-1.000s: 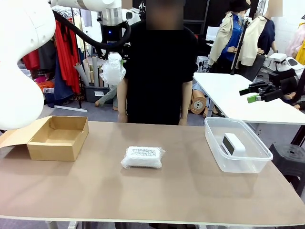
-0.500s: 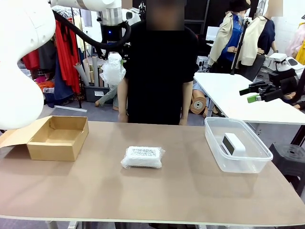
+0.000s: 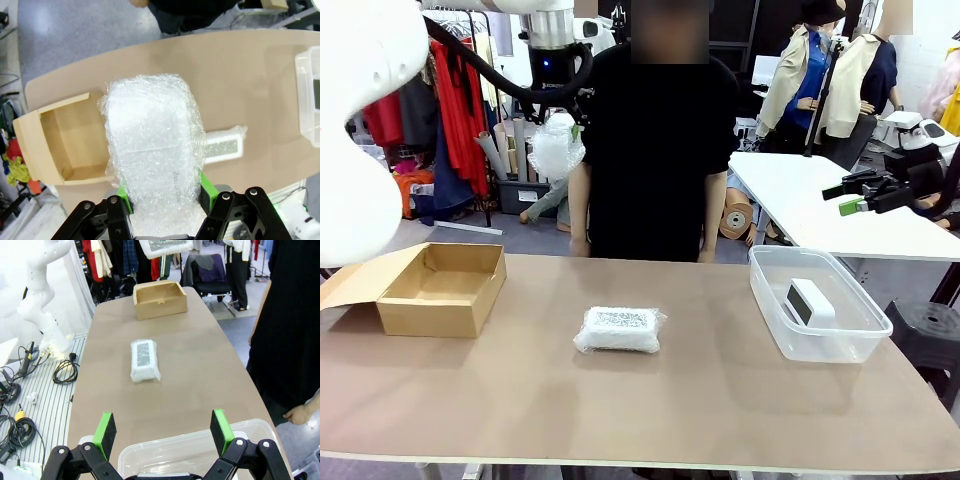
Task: Separate and place wrapped and unwrapped clocks.
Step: If the picked Digital clock is wrapped, place it in the Package Box ; if not, place it in the Organizing box.
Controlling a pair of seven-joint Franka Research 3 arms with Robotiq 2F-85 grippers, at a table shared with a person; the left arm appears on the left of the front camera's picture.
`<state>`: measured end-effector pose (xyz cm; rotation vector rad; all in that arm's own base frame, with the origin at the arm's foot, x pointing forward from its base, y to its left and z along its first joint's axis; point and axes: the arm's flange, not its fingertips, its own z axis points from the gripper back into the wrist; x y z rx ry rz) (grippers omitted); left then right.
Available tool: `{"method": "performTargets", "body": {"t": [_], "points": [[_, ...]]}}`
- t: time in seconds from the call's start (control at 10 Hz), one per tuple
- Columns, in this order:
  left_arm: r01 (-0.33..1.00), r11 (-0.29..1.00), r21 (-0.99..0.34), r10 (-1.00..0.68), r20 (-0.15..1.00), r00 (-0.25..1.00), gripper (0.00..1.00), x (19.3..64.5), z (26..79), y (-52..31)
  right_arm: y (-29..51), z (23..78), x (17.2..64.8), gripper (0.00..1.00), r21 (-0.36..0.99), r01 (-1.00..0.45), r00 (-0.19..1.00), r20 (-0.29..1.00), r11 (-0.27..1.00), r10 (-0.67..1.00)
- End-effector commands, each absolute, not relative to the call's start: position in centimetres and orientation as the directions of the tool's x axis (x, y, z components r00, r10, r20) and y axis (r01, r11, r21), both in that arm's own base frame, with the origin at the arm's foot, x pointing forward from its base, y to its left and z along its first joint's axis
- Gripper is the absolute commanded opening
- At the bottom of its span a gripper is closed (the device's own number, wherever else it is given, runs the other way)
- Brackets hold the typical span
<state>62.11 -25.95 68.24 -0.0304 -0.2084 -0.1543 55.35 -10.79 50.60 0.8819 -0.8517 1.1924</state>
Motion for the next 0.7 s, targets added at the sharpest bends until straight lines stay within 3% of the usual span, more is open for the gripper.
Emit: {"method": "performTargets", "body": {"t": [0.0,0.6], "points": [[0.204,0.979,-0.004,-0.198,0.218,0.956,0.00,58.2,66.9,-22.9,-10.7,50.8,55.3,1.00,0.117,-0.983,0.166,0.901,0.144,0.401],[0.108,0.994,-0.024,-0.103,0.161,0.982,0.00,57.4,63.5,-11.9,-10.7,50.8,55.3,1.00,0.117,-0.983,0.166,0.901,0.144,0.401]]}}
